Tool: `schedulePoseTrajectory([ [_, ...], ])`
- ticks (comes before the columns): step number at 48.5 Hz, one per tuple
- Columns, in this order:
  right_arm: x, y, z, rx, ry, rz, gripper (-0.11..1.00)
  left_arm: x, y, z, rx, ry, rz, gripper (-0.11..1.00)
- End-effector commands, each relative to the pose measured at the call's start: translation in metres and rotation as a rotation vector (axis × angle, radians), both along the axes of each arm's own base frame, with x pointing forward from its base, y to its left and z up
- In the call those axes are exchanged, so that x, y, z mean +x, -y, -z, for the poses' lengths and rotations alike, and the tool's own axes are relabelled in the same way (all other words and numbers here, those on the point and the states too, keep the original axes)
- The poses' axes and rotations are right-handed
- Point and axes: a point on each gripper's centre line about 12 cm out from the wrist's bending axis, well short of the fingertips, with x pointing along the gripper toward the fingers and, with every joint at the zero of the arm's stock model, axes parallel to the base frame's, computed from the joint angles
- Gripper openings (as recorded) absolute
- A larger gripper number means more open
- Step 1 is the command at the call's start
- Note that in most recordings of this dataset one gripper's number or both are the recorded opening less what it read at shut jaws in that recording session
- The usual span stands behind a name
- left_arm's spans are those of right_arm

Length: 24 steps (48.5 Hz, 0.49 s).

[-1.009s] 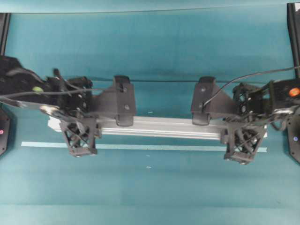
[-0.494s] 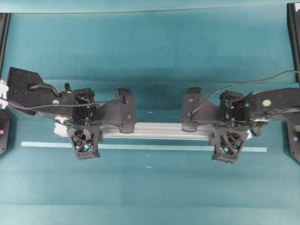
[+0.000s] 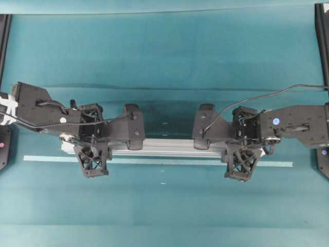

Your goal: Lift the metal rail with both hands and move it towards you.

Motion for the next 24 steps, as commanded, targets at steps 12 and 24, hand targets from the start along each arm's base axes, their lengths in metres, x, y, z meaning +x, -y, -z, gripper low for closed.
schedulePoseTrajectory([
  [12,0.0037,0.0111,0.004,0.009,0.007,0.07,0.4,0.0071,-0.001,-0.0046,-0.02,0.046,-0.069,0.31],
  [24,0.0035,0.0105,0.0069,0.01,0.004,0.07,0.4,0.009,-0.0004,-0.0046,-0.021,0.061,-0.069,0.31],
])
